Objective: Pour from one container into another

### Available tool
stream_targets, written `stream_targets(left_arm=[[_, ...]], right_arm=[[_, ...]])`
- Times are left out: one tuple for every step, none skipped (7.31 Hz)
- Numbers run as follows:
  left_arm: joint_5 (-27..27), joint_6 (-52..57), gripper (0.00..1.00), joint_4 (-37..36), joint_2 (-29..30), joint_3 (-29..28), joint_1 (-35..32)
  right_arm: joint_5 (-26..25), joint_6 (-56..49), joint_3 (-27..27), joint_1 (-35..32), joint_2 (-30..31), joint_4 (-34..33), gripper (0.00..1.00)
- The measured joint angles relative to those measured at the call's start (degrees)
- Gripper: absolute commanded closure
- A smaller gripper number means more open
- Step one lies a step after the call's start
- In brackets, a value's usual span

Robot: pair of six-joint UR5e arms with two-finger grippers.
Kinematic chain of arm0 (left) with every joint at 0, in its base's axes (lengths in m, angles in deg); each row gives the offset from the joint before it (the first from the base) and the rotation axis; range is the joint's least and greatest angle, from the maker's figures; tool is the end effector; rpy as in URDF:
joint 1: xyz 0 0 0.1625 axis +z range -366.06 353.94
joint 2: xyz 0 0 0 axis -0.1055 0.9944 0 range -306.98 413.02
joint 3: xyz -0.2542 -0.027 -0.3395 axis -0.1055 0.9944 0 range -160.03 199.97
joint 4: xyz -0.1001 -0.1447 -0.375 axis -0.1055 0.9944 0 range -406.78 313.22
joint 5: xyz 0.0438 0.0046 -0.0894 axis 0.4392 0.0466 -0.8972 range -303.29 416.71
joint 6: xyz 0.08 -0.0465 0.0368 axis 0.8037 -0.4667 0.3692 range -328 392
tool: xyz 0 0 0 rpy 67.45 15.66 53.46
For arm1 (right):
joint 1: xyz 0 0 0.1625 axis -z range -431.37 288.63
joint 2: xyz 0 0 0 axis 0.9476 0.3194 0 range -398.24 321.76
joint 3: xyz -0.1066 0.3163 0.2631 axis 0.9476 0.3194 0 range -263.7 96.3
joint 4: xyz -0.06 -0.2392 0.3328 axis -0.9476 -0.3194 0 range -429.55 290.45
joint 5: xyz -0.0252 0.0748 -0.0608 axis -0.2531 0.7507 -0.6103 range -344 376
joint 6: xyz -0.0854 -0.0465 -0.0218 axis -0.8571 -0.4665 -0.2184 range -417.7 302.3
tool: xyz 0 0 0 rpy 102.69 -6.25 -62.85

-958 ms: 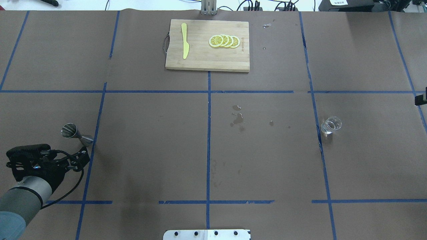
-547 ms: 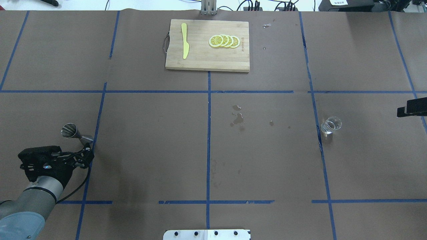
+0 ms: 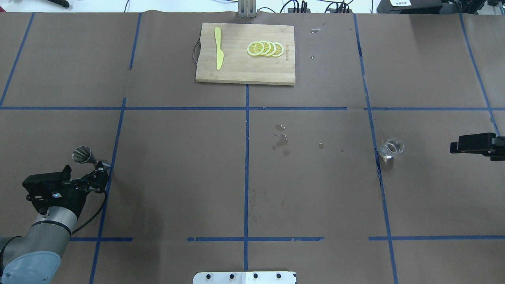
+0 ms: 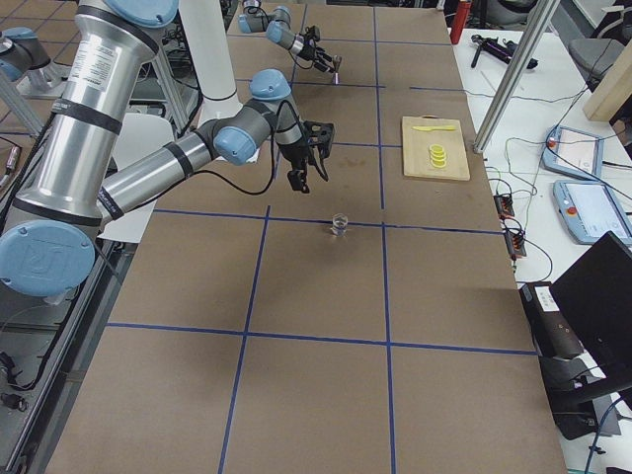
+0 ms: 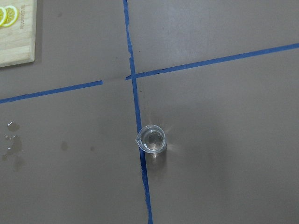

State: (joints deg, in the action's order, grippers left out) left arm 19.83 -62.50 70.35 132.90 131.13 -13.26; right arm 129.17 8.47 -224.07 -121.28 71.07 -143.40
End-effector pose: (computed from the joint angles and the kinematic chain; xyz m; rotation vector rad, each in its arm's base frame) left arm 0.3954 -0.2648 0.4911 0.9121 0.6001 -0.4922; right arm -0.1408 -0.3133 0.3504 0.1829 -0.8802 0.2577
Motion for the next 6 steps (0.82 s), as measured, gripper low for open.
stream_targets(left_arm=[[1.2,0.0,0.21,0.0,1.1,-1.2,0.0],[1.8,0.0,0.25,0.0,2.1,-2.3,0.0],[2.1,-0.1,0.29,0.0,2.7,-3.3,0.0],[2.5,-0.1,0.37,0.0,2.9,-3.9,-0.1],[2.8,-0.1,0.45,0.0,3.0,-4.3,-0.3],[3.0,-0.1,0.48,0.1,3.0,-4.5,-0.5]], right_arm=[[-1.2,0.9,-0.2,1.4,0.3,0.0,0.00],[-1.7,1.2,-0.3,2.1,0.6,0.0,0.00],[-1.9,1.4,-0.3,2.4,0.8,0.0,0.00],[-1.9,1.4,-0.3,2.6,0.9,0.0,0.00],[-1.9,1.4,-0.3,2.7,1.0,0.0,0.00],[-1.9,1.4,-0.3,2.9,1.0,0.0,0.00]])
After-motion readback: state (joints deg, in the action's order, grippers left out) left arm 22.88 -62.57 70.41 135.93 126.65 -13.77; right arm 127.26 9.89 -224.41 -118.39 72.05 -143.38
